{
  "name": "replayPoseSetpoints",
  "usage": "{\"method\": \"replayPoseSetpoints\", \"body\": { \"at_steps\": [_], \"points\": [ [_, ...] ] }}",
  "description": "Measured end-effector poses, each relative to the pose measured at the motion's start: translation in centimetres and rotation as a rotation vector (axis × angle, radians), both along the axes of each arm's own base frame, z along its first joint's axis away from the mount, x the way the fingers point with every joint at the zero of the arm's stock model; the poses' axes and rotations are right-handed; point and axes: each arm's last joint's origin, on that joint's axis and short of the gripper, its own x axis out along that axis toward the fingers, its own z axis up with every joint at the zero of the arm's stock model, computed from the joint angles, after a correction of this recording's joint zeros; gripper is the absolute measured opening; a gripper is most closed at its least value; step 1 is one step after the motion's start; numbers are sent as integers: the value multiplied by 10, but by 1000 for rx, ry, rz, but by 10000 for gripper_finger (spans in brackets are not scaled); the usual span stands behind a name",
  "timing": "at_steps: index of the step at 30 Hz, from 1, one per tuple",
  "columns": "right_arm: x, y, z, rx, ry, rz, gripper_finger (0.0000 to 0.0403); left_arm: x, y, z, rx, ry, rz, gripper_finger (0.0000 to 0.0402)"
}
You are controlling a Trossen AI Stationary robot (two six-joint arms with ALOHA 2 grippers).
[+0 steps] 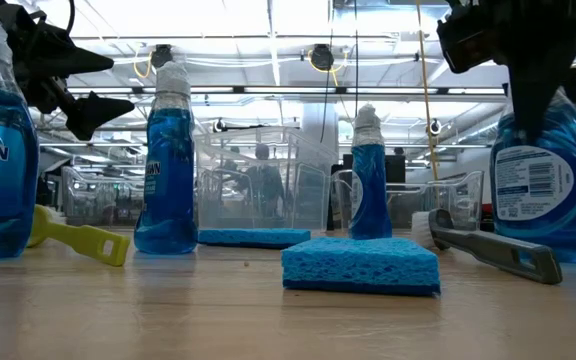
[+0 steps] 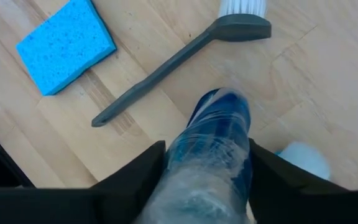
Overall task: Pick & Place Kitchen Sink Supplies
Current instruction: Put the blue dish soap into the right transparent bin
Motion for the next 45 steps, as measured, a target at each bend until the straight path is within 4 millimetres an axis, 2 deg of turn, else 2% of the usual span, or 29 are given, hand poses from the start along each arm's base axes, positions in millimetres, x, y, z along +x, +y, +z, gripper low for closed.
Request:
{"method": "replayPoseSetpoints", "body": {
  "at_steps": [7,13,18,24,30,35,40,45],
  "points": [
    [-5,-3,6,3,-7,-5,161,0,0,0,0,0,0,365],
    [-24,-12,34,43,-93,-39,161,0,0,0,1,0,1,365],
    [-48,-22,67,64,-283,-37,161,0,0,0,9,0,3,365],
    [-75,-34,106,38,-631,31,161,0,0,0,8,0,8,365],
    [-89,-44,133,-95,-907,25,161,0,0,0,7,0,8,365],
    [-91,-49,148,-255,-1057,-20,161,0,0,0,7,1,9,365],
    [-89,-53,155,-454,-1097,-125,161,0,0,0,7,1,8,365],
    [-87,-57,154,-607,-1053,-248,161,0,0,0,6,1,8,365]
  ]
}}
